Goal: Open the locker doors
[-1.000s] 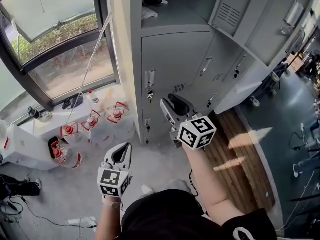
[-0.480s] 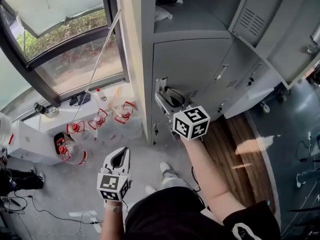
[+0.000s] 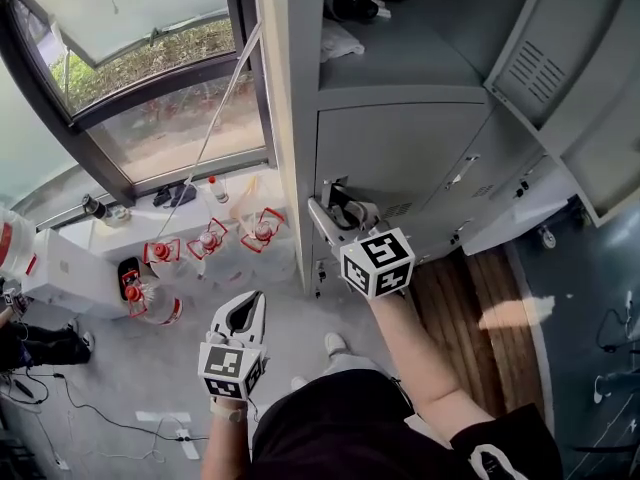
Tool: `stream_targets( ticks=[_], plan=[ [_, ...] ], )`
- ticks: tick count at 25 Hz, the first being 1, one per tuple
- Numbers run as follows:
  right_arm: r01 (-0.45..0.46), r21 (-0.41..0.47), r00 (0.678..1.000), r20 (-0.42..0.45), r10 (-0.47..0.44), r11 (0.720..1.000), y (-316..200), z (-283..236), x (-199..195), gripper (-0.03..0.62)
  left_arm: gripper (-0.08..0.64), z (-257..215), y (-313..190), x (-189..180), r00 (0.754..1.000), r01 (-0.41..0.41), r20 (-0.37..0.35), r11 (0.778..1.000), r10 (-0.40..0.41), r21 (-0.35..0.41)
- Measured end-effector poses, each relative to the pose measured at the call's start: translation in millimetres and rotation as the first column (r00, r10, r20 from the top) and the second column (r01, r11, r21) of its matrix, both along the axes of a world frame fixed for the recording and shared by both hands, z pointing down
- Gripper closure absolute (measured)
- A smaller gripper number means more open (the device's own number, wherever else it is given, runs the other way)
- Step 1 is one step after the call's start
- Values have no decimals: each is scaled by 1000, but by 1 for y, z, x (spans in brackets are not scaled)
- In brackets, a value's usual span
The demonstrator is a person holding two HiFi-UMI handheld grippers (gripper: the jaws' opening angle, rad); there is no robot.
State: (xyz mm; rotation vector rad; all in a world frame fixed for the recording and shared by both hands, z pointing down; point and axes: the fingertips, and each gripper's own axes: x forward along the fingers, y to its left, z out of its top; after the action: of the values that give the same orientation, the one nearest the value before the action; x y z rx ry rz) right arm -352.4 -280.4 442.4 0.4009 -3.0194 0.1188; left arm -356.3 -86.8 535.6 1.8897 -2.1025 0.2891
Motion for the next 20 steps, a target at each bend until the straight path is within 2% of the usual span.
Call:
stream_targets(
  ticks=[6,10,14,20],
  plan=[
    [-25,-43,999,38,26,999,-2,-1,1,440,541,0,-7,4,1000,5,3,1000,-5,-3],
    [2,-91,998,63,3,996,1,-1,0,440,541,0,-7,4,1000,17,1,1000,-17,-2],
    [4,-67,999,33,-2,998,8,-1,-2,397,541,-2,-5,7,1000,13,5,1000,-13,3],
    [-29,-43,1000,8,29,999,13,0,9,403,541,-1,1,14,1000,5,1,1000,-5,5]
  ],
)
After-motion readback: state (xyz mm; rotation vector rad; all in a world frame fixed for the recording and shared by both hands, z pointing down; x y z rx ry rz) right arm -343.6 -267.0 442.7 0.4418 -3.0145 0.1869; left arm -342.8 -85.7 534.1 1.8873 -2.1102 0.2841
